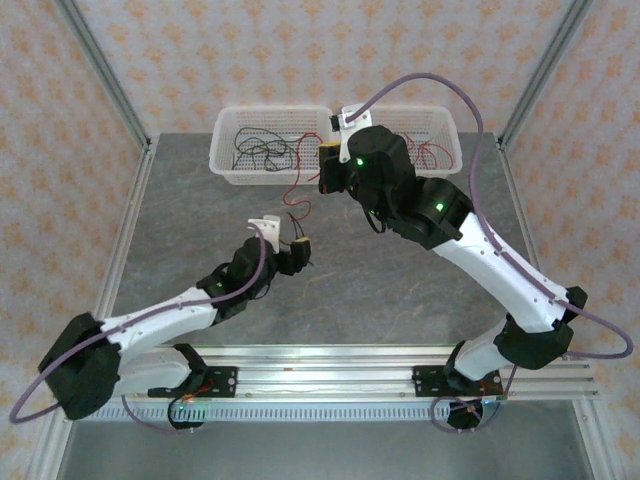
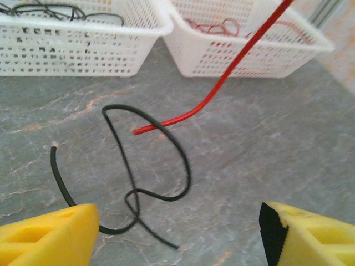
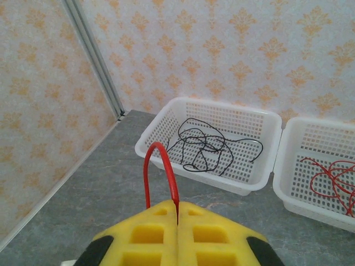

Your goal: Untangle the cables

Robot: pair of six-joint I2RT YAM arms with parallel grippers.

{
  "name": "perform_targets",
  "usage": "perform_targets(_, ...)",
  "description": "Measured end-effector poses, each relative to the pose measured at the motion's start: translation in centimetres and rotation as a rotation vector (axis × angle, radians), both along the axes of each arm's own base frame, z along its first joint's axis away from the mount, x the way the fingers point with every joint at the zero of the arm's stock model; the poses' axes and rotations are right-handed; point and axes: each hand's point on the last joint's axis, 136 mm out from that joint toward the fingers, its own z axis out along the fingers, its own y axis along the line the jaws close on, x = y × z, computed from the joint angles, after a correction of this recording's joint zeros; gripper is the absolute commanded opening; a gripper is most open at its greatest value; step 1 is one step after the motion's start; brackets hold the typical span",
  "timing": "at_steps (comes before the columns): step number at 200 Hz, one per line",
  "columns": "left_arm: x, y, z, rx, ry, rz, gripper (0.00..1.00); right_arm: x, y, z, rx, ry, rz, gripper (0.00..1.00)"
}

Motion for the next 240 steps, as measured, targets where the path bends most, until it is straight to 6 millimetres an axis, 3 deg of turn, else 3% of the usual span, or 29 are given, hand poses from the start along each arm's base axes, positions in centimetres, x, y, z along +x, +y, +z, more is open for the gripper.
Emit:
perform_targets(23,1.5,0.5,-2.5,0.090,0.027,0.069,0.77,-0.1,0.1,0.0,0.008,0.005,0.007,0.00)
perform_targets(62,4.1,2.4,-4.3,0.172,0.027,0.234,0.77,-0.3,0.3,0.0,0.018,0.014,0.018,0.00)
perform_targets(97,6.2,6.8,-7.7,0.174,0.095,0.404,0.74,-1.1,-0.7,1.2,0.051,0.003,0.020,0.00)
perform_targets(120,7.1,9.6,-9.9,0.162,0.144,0.487,0.59,-1.9,-1.8,2.5,0.085,-0.014,0.018,0.00)
perform_targets(133,7.2,10.2,-10.6,0.155,0.160,0.504,0.47,-2.4,-2.5,3.2,0.103,-0.024,0.017,0.00)
perform_targets(144,7.3,10.2,-11.1,0.147,0.170,0.504,0.43,-2.7,-2.9,3.8,0.117,-0.031,0.016,0.00)
perform_targets(181,7.2,10.1,-11.9,0.135,0.188,0.507,0.43,-3.2,-4.0,4.7,0.137,-0.050,0.002,0.00)
perform_targets(213,6.2,11.6,-13.3,0.137,0.221,0.544,0.43,-3.2,-5.3,4.9,0.117,-0.056,-0.042,0.00)
perform_targets(240,5.3,12.5,-14.0,0.124,0.235,0.563,0.46,-3.3,-7.1,6.2,0.111,-0.094,-0.103,0.00)
